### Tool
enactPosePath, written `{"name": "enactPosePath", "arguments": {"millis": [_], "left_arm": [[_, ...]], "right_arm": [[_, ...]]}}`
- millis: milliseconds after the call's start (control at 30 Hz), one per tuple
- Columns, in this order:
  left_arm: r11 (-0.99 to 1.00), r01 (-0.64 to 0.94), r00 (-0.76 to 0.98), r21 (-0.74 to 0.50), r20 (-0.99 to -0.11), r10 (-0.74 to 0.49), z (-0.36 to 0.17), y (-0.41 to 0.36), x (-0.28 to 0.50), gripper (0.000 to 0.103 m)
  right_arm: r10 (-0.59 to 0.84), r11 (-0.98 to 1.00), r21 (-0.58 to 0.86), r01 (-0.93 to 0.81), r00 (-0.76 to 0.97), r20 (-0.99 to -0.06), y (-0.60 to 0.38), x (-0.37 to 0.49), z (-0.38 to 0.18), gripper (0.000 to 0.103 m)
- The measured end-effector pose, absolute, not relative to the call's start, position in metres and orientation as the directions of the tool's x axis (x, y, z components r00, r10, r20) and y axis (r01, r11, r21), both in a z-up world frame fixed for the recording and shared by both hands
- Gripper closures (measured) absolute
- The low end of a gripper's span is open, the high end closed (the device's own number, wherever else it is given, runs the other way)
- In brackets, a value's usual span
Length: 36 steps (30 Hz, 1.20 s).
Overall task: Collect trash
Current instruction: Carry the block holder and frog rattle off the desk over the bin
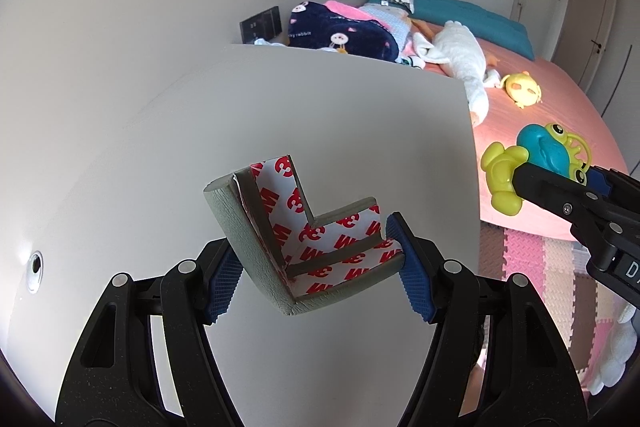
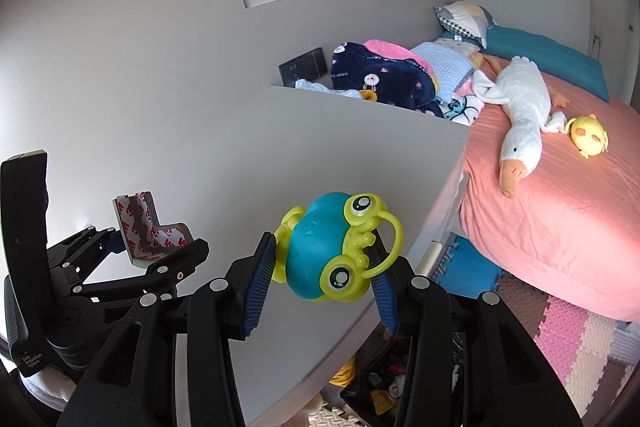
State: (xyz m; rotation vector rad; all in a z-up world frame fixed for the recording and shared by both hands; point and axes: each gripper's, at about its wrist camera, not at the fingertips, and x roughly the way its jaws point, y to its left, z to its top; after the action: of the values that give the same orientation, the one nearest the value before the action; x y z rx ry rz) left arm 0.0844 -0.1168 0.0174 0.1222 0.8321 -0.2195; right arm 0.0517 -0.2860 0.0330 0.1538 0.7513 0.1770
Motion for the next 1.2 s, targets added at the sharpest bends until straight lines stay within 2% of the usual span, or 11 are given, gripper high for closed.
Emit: {"name": "enactPosePath", "arguments": {"millis": [1200], "left_arm": [[0.869, 0.493, 0.583, 0.028, -0.752, -0.307, 0.011, -0.246, 0.043, 0.036]], "right_arm": [[0.009, 0.979, 0.157, 0.13, 0.741, -0.671, -0.405, -0.038, 0.031, 0.056]]}}
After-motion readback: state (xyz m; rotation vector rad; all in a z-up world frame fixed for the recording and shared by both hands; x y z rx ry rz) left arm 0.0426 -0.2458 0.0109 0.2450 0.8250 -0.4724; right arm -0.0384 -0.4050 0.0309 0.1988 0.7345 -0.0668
